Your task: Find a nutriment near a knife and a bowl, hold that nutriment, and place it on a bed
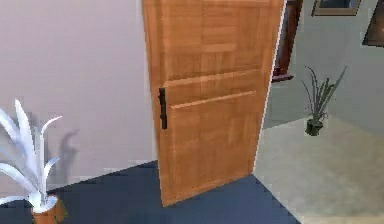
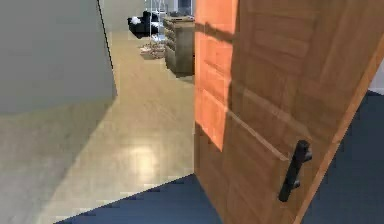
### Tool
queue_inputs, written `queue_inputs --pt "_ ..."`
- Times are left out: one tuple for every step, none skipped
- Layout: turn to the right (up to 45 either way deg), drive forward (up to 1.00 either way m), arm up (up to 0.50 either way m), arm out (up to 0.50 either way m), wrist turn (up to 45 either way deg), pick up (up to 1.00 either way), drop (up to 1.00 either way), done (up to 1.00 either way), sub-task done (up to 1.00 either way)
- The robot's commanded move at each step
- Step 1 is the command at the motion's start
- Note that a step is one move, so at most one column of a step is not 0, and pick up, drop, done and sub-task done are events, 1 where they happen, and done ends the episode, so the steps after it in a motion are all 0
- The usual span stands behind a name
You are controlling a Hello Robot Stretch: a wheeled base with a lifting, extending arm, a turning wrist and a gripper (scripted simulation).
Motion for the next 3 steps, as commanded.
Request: queue_inputs --pt "45.0 0.0 0.0 0.0 0.0 0.0 0.0 0.0 0.0" --pt "15.0 0.0 0.0 0.0 0.0 0.0 0.0 0.0 0.0" --pt "0.0 0.45 0.0 0.0 0.0 0.0 0.0 0.0 0.0"
